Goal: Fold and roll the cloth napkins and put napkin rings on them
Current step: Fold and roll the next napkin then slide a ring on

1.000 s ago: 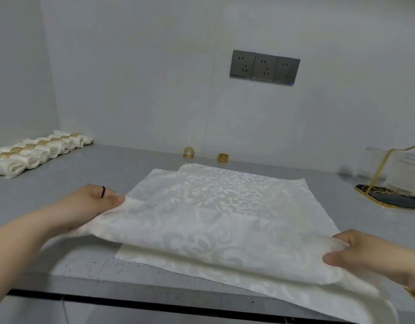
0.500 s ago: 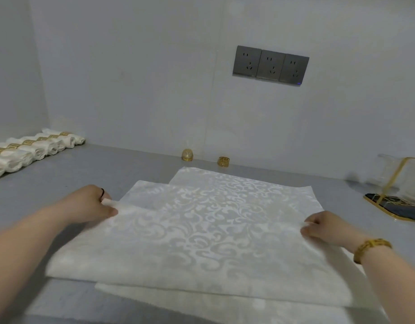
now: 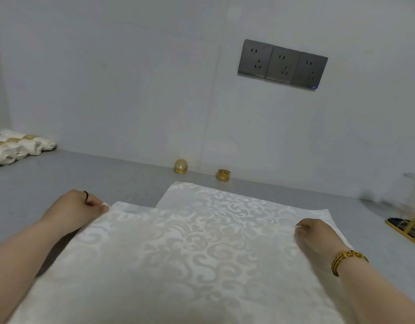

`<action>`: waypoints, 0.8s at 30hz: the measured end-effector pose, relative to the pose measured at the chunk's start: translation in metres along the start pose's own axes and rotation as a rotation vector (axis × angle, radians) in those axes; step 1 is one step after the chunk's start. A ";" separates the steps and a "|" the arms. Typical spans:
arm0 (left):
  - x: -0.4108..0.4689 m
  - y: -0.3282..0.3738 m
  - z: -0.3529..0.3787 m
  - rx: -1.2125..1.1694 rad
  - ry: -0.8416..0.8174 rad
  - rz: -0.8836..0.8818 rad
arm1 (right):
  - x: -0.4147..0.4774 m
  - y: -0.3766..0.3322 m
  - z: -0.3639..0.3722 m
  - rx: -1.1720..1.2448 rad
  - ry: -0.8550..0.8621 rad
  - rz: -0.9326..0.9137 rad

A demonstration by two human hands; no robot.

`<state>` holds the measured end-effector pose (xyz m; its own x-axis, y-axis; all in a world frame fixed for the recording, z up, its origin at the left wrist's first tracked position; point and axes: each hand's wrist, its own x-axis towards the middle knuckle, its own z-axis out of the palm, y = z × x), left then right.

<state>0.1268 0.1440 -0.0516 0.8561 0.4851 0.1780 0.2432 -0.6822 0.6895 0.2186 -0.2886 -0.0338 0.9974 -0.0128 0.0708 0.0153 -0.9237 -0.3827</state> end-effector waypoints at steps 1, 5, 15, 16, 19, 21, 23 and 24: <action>0.005 -0.003 0.005 -0.014 0.010 0.002 | 0.008 -0.001 0.002 0.004 -0.010 -0.001; 0.017 -0.007 0.012 -0.052 0.004 0.020 | 0.025 0.005 0.012 0.027 -0.004 0.010; 0.041 0.004 0.013 0.051 -0.045 0.050 | 0.044 0.010 0.008 0.079 0.010 0.037; 0.043 0.006 0.014 0.077 -0.037 0.050 | 0.044 0.010 0.008 0.078 0.023 0.042; 0.045 0.010 0.017 0.261 -0.016 0.027 | 0.043 0.009 0.012 0.063 0.053 0.053; 0.044 0.008 0.019 0.398 0.004 0.031 | 0.041 0.006 0.016 0.007 0.059 0.061; 0.041 0.004 0.018 0.446 0.016 0.027 | 0.039 0.002 0.016 -0.033 0.088 0.067; 0.040 0.002 0.017 0.449 0.024 0.031 | 0.038 0.001 0.016 -0.057 0.105 0.068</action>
<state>0.1690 0.1532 -0.0549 0.8566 0.4696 0.2137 0.3959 -0.8639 0.3113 0.2574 -0.2842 -0.0462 0.9831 -0.1136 0.1433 -0.0594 -0.9395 -0.3373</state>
